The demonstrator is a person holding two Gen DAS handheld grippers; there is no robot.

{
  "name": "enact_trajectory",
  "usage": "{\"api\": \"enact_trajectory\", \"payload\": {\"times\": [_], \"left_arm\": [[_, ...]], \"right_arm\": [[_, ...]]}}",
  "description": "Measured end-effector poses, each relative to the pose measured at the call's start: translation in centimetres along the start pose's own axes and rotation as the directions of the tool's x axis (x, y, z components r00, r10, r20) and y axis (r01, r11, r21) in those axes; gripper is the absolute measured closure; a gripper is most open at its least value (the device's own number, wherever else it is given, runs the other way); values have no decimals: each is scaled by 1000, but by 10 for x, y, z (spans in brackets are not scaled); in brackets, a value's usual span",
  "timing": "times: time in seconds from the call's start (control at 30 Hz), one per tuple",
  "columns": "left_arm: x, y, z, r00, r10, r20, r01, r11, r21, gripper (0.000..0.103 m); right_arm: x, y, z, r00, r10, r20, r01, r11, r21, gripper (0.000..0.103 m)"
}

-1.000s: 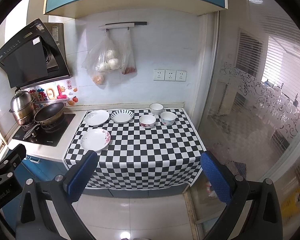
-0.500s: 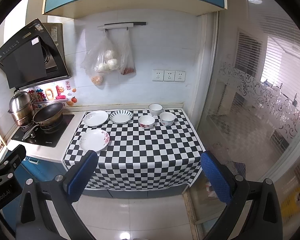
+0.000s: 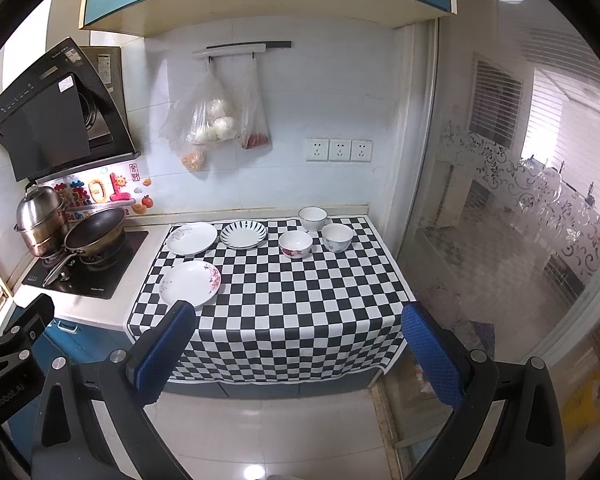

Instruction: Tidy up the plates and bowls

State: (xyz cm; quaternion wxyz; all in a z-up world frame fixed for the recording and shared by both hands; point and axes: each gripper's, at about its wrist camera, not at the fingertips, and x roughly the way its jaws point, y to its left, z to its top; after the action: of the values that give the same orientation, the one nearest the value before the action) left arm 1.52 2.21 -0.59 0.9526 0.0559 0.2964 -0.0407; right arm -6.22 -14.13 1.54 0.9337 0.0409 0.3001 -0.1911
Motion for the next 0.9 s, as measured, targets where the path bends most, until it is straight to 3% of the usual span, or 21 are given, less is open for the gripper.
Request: {"api": "enact_trajectory", "payload": {"times": [0.23, 0.43, 0.63, 0.9], "left_arm": [[49, 27, 11, 998, 47, 35, -47, 999, -15, 0], [108, 53, 13, 994, 106, 24, -105, 994, -8, 0], [178, 68, 20, 992, 127, -14, -127, 992, -19, 0], [263, 58, 41, 986, 155, -57, -156, 988, -5, 0]], "right_arm": [[35, 18, -4, 1000, 22, 14, -22, 999, 42, 0], [91, 49, -2, 1000, 25, -16, -24, 998, 50, 0], [161, 80, 6, 999, 8, -35, -8, 1000, 9, 0], [281, 114, 32, 997, 6, -77, -9, 999, -37, 0]]}}
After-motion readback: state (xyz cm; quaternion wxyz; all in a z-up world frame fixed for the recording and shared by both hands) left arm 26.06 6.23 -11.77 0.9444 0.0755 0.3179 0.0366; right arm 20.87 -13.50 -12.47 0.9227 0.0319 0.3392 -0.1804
